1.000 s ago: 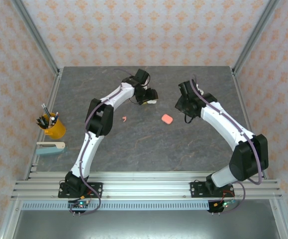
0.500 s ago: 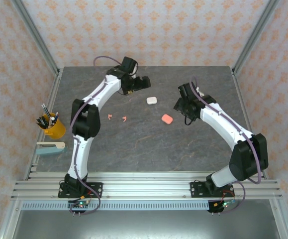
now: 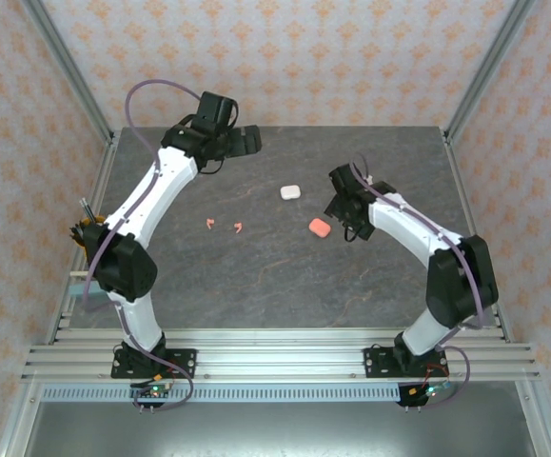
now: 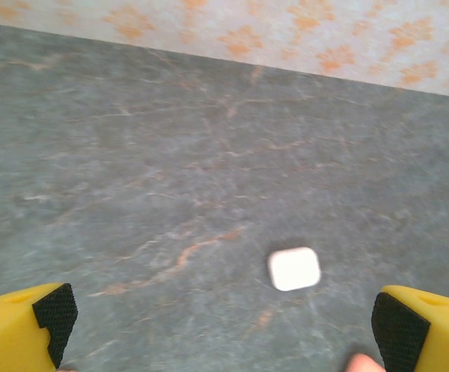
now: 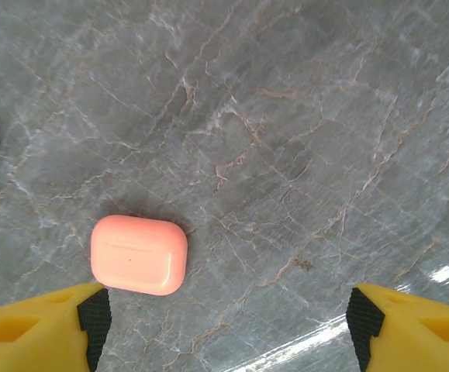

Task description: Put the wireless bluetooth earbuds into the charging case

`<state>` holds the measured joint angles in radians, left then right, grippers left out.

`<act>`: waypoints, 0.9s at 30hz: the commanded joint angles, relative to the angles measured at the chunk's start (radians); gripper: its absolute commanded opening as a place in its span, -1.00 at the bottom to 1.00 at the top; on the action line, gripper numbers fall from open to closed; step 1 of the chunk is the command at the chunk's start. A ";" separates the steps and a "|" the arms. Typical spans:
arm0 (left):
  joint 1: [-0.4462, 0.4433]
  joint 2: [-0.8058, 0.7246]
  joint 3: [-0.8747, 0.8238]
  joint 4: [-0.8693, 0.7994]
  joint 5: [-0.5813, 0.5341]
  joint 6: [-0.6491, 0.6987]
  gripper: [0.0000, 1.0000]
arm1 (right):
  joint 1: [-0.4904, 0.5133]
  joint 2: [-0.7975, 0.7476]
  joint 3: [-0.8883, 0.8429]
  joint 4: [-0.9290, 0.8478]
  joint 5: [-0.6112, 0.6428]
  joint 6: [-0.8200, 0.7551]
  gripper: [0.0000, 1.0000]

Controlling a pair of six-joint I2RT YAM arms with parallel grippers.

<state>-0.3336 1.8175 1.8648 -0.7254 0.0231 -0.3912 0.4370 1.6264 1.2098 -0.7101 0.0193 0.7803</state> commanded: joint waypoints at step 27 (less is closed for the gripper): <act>0.113 -0.272 -0.400 0.198 -0.213 -0.149 0.99 | 0.078 0.454 0.372 -0.141 0.013 0.138 0.62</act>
<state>-0.2241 1.5810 1.4818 -0.5594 -0.2085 -0.5381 0.5140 2.0594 1.5707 -0.8307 0.0444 0.9565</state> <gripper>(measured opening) 0.997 0.809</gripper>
